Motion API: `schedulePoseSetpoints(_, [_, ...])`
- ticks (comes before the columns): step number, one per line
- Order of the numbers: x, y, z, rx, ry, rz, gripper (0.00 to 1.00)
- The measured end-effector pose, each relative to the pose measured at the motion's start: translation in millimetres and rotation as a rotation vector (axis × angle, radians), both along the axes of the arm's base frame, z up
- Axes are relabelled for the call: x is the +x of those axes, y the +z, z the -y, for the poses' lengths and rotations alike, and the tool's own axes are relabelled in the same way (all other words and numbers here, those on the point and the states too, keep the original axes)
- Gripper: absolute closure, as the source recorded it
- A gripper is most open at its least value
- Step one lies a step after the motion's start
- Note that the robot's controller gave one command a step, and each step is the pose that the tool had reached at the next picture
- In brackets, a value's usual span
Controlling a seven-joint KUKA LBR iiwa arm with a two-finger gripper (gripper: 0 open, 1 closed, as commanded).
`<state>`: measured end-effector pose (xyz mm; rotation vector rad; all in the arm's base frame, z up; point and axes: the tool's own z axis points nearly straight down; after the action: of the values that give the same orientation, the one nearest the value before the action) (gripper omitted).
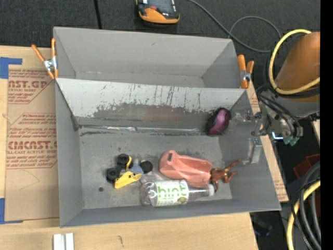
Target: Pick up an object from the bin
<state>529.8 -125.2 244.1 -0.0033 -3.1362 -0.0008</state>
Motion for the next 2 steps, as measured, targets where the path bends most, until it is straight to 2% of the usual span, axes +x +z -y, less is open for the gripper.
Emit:
schedulePoseSetpoints(1, [1.4,4.9,-0.9,-0.002,0.003,0.008,0.0])
schedulePoseSetpoints(2, [-1.7,-43.6,6.7,-0.002,0.13,0.01,0.0])
